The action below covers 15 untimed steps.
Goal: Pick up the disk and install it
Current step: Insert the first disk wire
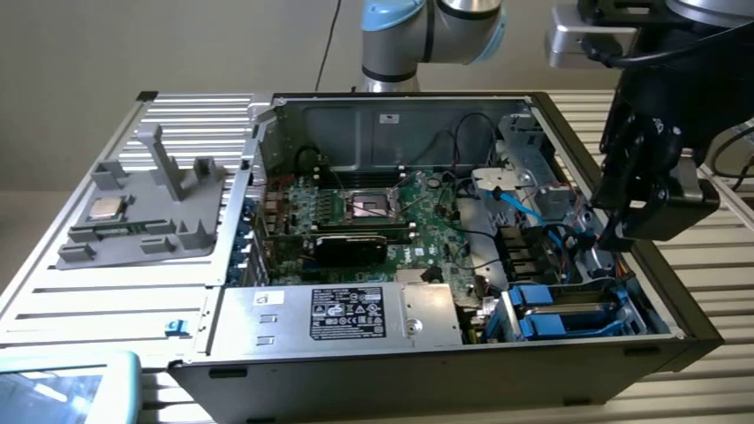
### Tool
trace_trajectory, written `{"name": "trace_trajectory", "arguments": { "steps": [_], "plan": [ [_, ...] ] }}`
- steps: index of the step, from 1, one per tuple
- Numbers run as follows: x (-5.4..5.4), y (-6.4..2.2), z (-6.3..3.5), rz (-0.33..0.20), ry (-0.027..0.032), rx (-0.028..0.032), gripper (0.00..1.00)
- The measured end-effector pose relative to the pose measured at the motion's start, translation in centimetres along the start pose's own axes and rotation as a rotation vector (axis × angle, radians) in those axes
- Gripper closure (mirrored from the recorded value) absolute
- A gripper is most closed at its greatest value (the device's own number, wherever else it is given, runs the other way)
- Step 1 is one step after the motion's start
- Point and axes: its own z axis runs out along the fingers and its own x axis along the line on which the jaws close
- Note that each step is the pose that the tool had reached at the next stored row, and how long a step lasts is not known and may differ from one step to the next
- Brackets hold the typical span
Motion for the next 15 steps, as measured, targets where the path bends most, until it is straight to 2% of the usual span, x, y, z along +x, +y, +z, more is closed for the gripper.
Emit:
{"name": "trace_trajectory", "arguments": {
  "steps": [6, 8, 12, 15],
  "plan": [
    [0.0, 0.01, 0.07, -0.107, -0.0094, -0.0028, 0.47],
    [0.02, 0.01, 0.17, -0.133, -0.0104, -0.0081, 0.47],
    [0.43, -0.1, 0.55, -0.148, -0.0088, -0.021, 0.47],
    [0.71, -0.2, 0.92, -0.155, -0.0085, -0.0273, 0.47]
  ]
}}
